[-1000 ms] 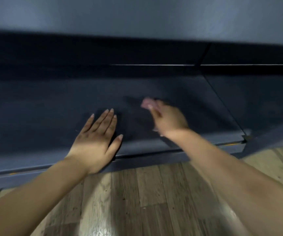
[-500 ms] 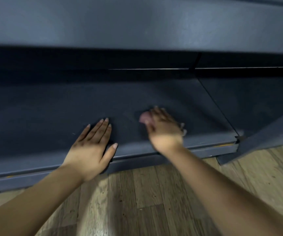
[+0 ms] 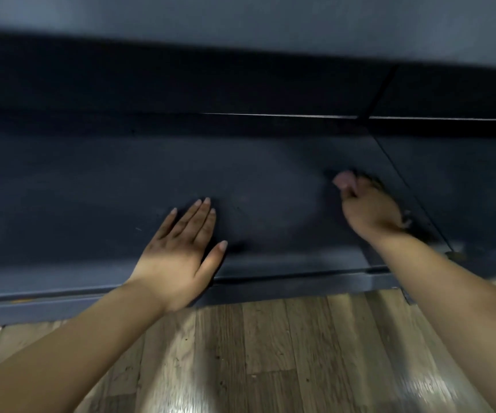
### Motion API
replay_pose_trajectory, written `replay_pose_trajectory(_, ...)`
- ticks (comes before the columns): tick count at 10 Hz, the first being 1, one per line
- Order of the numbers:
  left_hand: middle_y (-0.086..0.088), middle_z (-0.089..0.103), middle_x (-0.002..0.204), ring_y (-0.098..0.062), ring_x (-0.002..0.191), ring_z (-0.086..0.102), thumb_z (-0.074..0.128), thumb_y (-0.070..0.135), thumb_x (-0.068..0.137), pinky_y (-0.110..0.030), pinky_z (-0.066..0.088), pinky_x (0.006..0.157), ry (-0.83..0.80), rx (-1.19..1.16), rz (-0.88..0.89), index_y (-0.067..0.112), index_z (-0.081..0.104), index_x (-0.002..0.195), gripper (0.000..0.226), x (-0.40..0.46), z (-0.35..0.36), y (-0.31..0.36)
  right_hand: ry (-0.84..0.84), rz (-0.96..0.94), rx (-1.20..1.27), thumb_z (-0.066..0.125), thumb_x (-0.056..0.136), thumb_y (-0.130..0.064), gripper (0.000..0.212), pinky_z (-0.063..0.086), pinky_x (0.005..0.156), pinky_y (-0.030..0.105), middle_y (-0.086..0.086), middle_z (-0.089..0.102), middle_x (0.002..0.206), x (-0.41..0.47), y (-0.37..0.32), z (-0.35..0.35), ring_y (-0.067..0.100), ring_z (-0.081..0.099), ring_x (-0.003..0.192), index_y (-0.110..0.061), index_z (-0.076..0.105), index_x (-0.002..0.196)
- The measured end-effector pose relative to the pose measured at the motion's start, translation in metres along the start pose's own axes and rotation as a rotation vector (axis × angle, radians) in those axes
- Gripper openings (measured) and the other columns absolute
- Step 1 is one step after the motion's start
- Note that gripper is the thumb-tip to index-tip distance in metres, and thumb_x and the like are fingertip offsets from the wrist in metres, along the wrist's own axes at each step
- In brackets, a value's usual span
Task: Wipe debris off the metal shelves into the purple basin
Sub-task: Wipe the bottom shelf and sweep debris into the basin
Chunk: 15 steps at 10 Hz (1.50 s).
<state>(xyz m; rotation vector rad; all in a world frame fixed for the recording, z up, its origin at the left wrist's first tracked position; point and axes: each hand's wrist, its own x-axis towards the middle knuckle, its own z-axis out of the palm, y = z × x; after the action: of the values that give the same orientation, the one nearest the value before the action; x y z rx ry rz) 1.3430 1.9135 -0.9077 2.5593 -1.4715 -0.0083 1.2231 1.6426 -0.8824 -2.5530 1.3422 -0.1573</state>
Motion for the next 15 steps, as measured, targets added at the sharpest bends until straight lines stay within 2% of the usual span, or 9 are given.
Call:
replay_pose_trajectory(2,-0.013,0.027,0.151,-0.021,0.140,0.019,0.002,0.054,0.098,-0.026,0.001,0.113,-0.022,-0.016,-0.010,-0.003,0.036,0.141,0.079,-0.001,-0.006,-0.001,-0.107,-0.529,0.012,0.033,0.101,-0.030,0.045,0.017,0.111,0.030,-0.002,0.024,0.155,-0.020,-0.143,0.043,0.016,0.018,0.143,-0.020,0.032,0.145)
replay_pose_trajectory(3,0.005,-0.010,0.152,-0.004,0.140,-0.013,-0.011,0.061,0.081,-0.019,-0.017,0.112,-0.030,-0.064,-0.087,0.012,-0.001,0.144,0.081,0.002,-0.015,-0.002,-0.125,-0.583,0.098,0.034,0.101,-0.027,0.041,0.027,0.111,0.036,-0.004,0.032,0.152,-0.013,-0.146,0.046,0.016,0.029,0.139,-0.024,0.038,0.142)
replay_pose_trajectory(4,0.014,-0.027,0.143,0.004,0.132,-0.029,-0.021,0.061,0.067,-0.017,-0.026,0.107,-0.051,-0.040,-0.160,0.019,-0.017,0.140,0.085,0.012,-0.021,-0.012,0.063,-0.490,0.210,0.040,0.097,-0.012,0.038,0.031,0.100,0.020,-0.004,0.051,0.138,0.022,-0.090,0.028,0.017,0.046,0.127,-0.025,0.057,0.127)
replay_pose_trajectory(6,0.012,-0.030,0.142,0.003,0.131,-0.030,-0.024,0.060,0.063,-0.021,-0.022,0.110,-0.120,0.001,-0.213,0.018,-0.011,0.150,0.097,0.021,-0.017,-0.011,0.062,0.026,-0.017,0.032,0.096,-0.022,0.045,0.029,0.110,0.047,0.020,0.039,0.143,0.096,0.016,0.006,0.033,0.031,0.135,-0.005,0.042,0.136)
replay_pose_trajectory(9,0.012,-0.030,0.142,0.003,0.130,-0.032,-0.023,0.061,0.065,-0.015,-0.028,0.103,-0.151,0.019,-0.220,0.017,-0.013,0.148,0.094,0.025,-0.019,-0.009,-0.122,-0.694,0.008,0.034,0.099,-0.030,0.044,0.018,0.116,0.033,-0.001,0.026,0.155,0.038,-0.157,0.063,0.018,0.021,0.143,-0.022,0.037,0.143)
replay_pose_trajectory(11,0.013,-0.025,0.142,0.005,0.131,-0.026,-0.021,0.063,0.065,-0.020,-0.021,0.109,-0.121,0.008,-0.278,0.016,-0.003,0.152,0.100,0.029,-0.025,-0.023,0.057,-0.462,0.092,0.034,0.099,-0.024,0.034,0.043,0.090,0.035,0.010,0.056,0.131,0.078,-0.099,0.036,0.032,0.054,0.116,-0.024,0.055,0.126)
replay_pose_trajectory(13,0.011,-0.027,0.142,0.002,0.131,-0.028,-0.024,0.061,0.063,-0.023,-0.020,0.111,-0.157,0.046,-0.309,0.017,-0.006,0.151,0.100,0.027,-0.026,-0.030,0.109,-0.025,0.061,0.035,0.075,-0.050,0.043,0.040,0.100,0.049,0.017,0.053,0.127,0.248,0.068,0.076,0.038,0.050,0.117,-0.028,0.056,0.105)
replay_pose_trajectory(14,0.010,-0.027,0.142,0.001,0.131,-0.028,-0.025,0.060,0.064,-0.024,-0.021,0.110,-0.141,0.055,-0.303,0.017,-0.005,0.151,0.100,0.028,-0.027,-0.031,-0.006,-0.060,0.049,0.033,0.072,-0.065,0.041,0.038,0.102,0.056,0.022,0.046,0.135,0.243,0.028,0.065,0.043,0.044,0.118,-0.048,0.054,0.103)
replay_pose_trajectory(15,0.010,-0.026,0.142,0.000,0.132,-0.028,-0.025,0.060,0.065,-0.024,-0.021,0.110,-0.131,0.058,-0.299,0.016,-0.004,0.152,0.100,0.026,-0.033,-0.034,-0.090,-0.056,0.247,0.032,0.103,-0.021,0.038,0.036,0.073,0.022,0.029,0.033,0.145,0.105,-0.077,-0.003,0.038,0.038,0.128,-0.010,0.044,0.138)
